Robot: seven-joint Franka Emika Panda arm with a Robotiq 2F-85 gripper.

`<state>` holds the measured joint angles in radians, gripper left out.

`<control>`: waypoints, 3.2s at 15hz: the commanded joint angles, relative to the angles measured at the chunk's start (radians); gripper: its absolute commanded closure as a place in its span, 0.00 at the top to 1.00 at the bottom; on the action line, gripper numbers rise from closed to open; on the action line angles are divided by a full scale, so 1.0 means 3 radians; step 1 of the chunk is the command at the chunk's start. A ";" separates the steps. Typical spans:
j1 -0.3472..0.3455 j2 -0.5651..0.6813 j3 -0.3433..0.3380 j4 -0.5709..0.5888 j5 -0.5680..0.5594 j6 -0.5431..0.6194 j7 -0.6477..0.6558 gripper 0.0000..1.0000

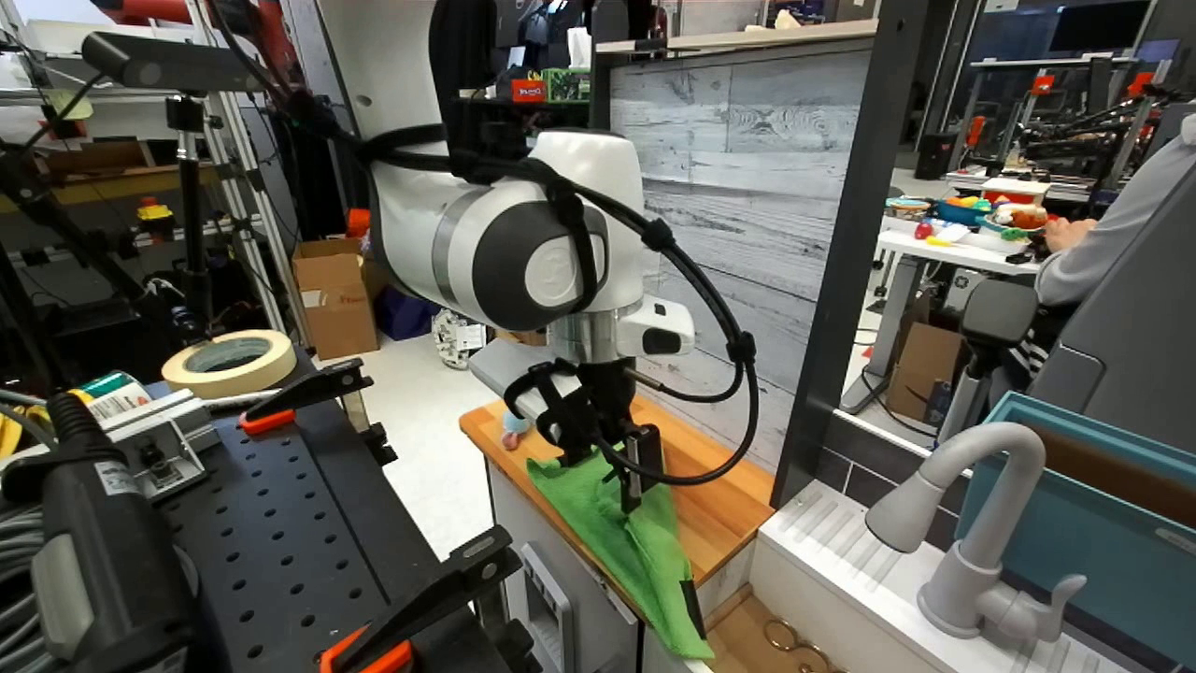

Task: Unfold the green towel

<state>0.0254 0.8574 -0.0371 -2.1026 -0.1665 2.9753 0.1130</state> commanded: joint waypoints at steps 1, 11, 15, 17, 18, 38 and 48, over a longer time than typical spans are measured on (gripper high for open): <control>0.0104 0.0099 -0.0073 0.0039 0.0110 -0.0016 -0.0099 1.00; 0.0033 0.0076 -0.0109 0.0031 0.0118 -0.0008 -0.0148 0.20; 0.0050 0.0073 -0.0145 0.0061 0.0114 -0.0031 -0.0136 0.00; 0.0110 0.0042 -0.0195 0.0053 0.0102 -0.0044 -0.0108 0.00; 0.0161 0.0014 -0.0240 0.0041 0.0094 -0.0045 -0.0082 0.00; 0.0370 -0.0027 -0.0669 0.0590 0.0106 -0.0322 0.0170 0.00; 0.0454 0.0486 -0.0753 0.1211 0.0090 -0.0610 0.0466 0.00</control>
<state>0.1343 0.9343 -0.2361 -1.8292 -0.1628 2.8380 0.2191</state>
